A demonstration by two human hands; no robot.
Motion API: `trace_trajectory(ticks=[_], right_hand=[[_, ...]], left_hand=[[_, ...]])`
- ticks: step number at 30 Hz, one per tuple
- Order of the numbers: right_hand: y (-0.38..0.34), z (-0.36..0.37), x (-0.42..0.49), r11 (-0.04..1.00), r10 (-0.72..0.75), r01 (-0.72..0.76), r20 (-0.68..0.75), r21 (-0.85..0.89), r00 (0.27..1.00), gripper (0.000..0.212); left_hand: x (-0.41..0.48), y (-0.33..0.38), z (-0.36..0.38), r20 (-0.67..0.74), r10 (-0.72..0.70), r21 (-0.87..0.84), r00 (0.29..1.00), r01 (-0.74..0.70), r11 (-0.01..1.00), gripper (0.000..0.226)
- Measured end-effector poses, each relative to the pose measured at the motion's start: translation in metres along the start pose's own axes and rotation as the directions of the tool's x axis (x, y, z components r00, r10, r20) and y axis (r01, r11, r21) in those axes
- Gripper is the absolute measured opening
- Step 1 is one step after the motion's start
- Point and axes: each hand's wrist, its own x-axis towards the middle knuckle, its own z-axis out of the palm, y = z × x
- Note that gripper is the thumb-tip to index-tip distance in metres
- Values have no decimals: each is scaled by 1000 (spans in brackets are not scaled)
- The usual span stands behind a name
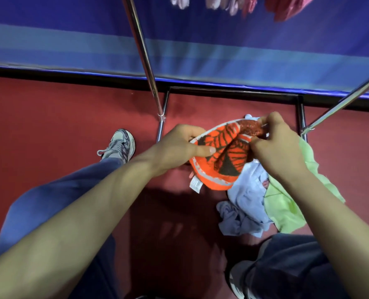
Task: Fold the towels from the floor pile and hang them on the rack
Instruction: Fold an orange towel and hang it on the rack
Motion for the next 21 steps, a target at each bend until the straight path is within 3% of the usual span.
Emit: trace_trajectory(ticks=[2,4,6,8,9,11,13,16,19,21], right_hand=[[-1,6,-6,996,-90,89,-9,-19,996,44],[-3,11,-11,980,-193,196,46,-48,980,47],[-6,15,-15,985,-169,150,287,88,943,36],[-8,23,-21,979,-137,35,526,199,839,37],[-8,26,-24,979,-170,73,557,192,813,34],[-4,31,-24,967,-250,241,469,81,847,17],[0,30,-18,962,-254,271,355,0,900,11],[3,25,-8,985,-169,154,322,70,932,13],[4,19,-3,983,-125,78,291,167,948,15],[3,15,-2,970,-110,38,298,238,948,13]], left_hand=[[-2,5,3,-5,-73,-186,997,71,980,11],[0,7,6,-43,-174,-393,984,143,908,11],[3,5,8,-89,-272,-541,958,183,821,5],[4,3,10,-126,-362,-658,923,196,727,14],[5,0,10,-138,-398,-705,907,192,683,24],[5,-2,8,-98,-418,-721,903,225,655,30],[0,3,7,-24,-374,-581,927,292,760,20],[-1,4,8,-27,-241,-96,970,238,967,19],[0,5,11,1,-90,271,996,86,959,31],[0,6,14,51,-56,504,997,23,864,39]])
